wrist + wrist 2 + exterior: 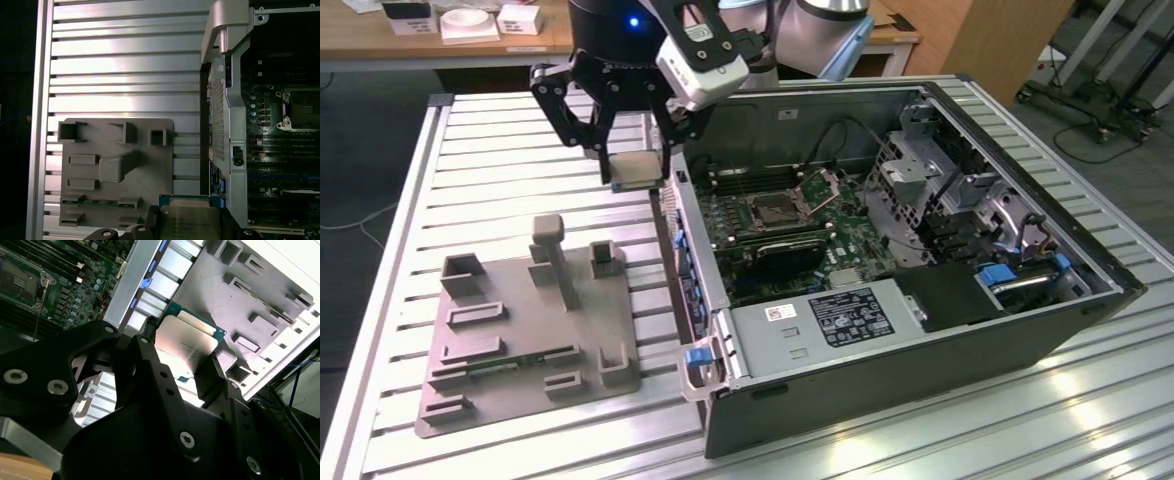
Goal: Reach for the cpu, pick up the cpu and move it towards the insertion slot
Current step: 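Pick up the cpu and move it towards the insertion slot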
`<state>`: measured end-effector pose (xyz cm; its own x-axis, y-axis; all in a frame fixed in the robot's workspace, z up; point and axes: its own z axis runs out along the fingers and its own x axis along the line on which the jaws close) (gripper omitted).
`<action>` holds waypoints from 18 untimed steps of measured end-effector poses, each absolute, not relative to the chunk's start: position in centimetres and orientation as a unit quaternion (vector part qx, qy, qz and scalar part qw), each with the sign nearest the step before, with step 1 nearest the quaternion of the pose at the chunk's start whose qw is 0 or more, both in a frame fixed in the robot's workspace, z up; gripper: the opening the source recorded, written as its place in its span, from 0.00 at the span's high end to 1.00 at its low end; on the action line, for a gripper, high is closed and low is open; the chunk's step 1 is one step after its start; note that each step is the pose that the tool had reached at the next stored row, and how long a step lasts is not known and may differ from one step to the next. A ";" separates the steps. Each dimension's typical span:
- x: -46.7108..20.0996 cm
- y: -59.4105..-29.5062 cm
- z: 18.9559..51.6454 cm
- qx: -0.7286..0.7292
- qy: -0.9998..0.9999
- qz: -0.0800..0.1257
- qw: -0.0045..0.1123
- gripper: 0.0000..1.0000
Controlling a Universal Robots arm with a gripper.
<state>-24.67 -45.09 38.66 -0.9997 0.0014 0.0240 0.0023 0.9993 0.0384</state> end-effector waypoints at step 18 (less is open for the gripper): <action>-23.9 -45.1 38.7 -0.001 -1.000 -0.019 0.012 0.45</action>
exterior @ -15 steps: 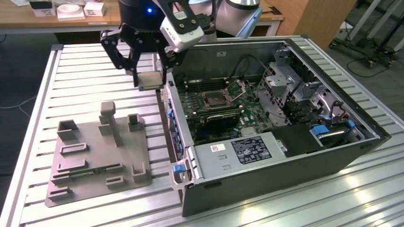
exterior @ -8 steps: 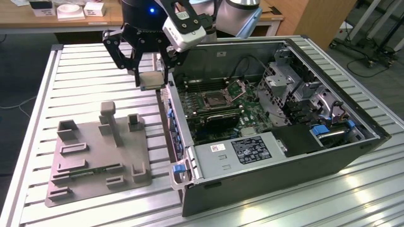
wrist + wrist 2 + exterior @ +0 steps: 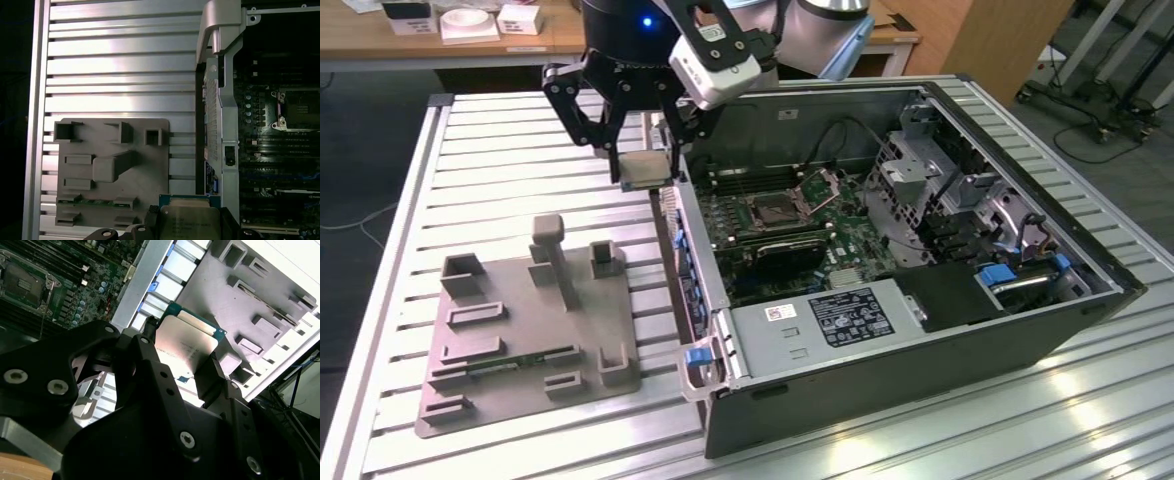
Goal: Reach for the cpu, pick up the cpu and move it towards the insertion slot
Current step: 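Pick up the cpu and move it towards the insertion slot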
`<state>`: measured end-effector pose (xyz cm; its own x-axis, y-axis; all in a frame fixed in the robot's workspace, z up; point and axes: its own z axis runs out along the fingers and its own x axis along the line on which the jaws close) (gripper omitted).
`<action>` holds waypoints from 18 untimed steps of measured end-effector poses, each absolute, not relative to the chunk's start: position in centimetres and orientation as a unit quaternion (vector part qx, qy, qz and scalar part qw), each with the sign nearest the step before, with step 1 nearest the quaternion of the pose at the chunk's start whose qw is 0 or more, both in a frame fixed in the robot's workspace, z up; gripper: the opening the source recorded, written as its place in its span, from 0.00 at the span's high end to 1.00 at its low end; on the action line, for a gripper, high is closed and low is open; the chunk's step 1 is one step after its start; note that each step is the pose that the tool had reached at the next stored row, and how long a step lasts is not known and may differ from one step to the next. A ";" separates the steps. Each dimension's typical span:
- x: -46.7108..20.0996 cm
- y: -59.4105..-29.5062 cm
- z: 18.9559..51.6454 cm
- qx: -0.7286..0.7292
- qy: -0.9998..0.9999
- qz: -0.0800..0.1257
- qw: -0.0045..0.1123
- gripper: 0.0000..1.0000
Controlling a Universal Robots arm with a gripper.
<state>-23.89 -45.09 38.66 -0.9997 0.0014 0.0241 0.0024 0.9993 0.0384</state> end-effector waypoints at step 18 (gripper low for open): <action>-23.2 -45.1 38.7 -0.001 -1.000 -0.019 0.012 0.45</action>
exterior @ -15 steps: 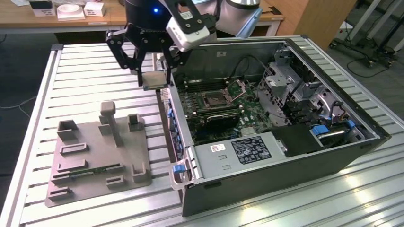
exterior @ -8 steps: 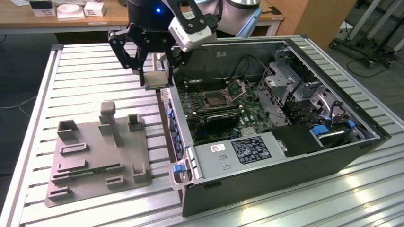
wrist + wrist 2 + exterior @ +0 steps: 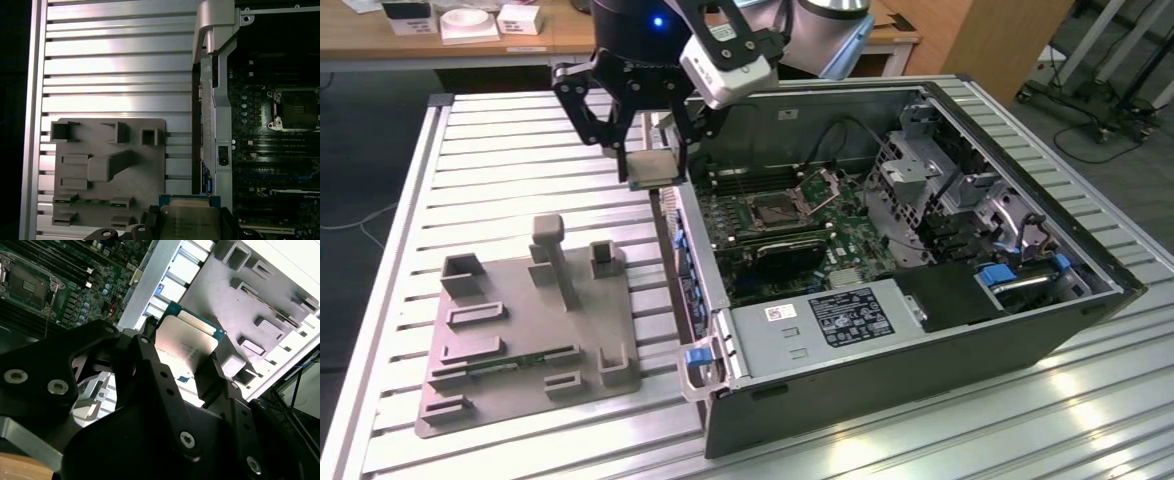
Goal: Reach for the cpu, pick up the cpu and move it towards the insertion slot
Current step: 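Pick up the cpu and move it towards the insertion slot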
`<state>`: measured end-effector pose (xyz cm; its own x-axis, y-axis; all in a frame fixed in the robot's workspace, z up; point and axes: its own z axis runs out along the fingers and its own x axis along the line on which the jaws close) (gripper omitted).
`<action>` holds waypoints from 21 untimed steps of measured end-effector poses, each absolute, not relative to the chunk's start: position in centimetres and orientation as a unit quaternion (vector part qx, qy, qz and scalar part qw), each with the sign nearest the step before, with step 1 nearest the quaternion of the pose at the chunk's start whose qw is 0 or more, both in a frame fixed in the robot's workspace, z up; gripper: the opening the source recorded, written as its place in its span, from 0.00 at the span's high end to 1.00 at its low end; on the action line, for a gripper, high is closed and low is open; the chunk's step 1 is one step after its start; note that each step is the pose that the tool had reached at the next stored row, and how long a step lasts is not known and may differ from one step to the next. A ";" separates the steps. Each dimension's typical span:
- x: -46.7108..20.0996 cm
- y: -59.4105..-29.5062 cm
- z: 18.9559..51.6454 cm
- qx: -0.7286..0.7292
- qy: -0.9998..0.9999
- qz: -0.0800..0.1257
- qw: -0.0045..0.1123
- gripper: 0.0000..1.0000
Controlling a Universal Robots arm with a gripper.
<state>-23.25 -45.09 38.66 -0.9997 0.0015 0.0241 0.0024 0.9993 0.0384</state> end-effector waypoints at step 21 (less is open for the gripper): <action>-22.5 -45.1 38.7 -0.001 -1.000 -0.019 0.012 0.45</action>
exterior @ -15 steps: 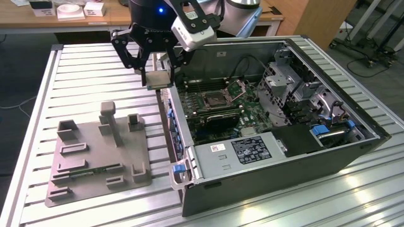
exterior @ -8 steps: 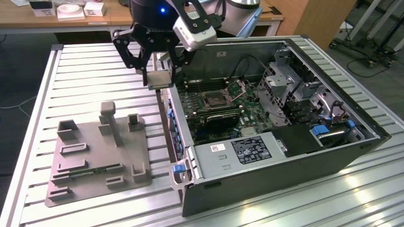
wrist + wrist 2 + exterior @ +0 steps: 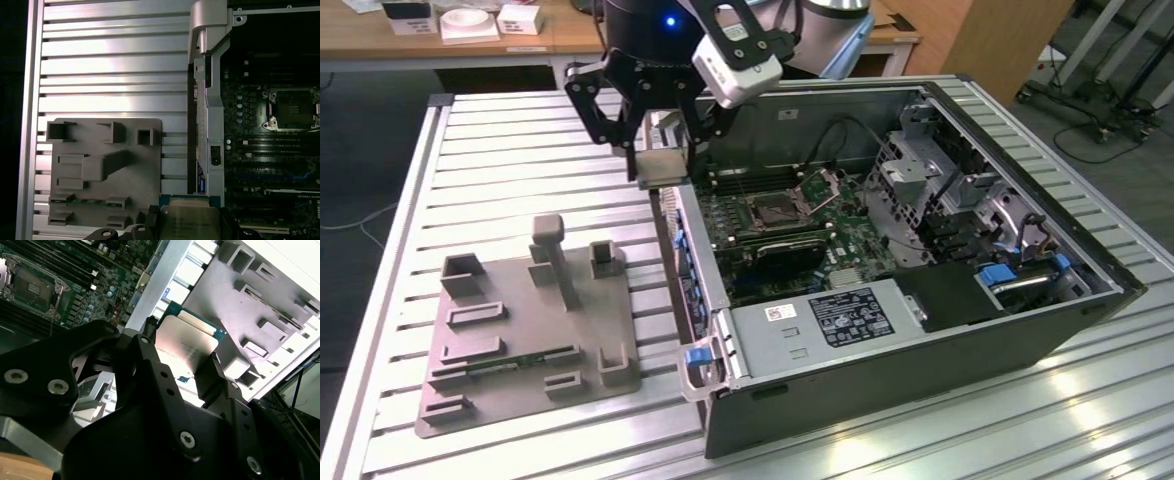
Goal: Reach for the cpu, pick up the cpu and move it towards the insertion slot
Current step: 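Pick up the cpu and move it towards the insertion slot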
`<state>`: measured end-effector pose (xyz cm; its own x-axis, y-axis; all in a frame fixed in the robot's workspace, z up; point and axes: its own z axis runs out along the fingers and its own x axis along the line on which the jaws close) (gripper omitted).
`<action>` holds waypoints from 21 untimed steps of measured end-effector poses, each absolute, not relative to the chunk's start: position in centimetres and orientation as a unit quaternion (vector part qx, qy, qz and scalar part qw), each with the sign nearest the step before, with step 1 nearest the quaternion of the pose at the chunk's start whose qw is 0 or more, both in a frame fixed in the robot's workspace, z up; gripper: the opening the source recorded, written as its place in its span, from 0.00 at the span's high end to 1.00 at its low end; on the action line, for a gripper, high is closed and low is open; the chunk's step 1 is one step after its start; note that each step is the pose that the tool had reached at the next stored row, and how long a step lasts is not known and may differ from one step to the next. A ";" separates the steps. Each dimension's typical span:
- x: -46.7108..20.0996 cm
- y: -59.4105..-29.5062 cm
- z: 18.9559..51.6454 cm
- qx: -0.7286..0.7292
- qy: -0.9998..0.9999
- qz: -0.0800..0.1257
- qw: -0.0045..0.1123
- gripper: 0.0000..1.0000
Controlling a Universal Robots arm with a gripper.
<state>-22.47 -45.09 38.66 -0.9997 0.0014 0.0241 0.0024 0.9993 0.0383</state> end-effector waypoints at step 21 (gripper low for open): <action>-21.6 -45.1 38.7 -0.001 -1.000 -0.019 0.012 0.45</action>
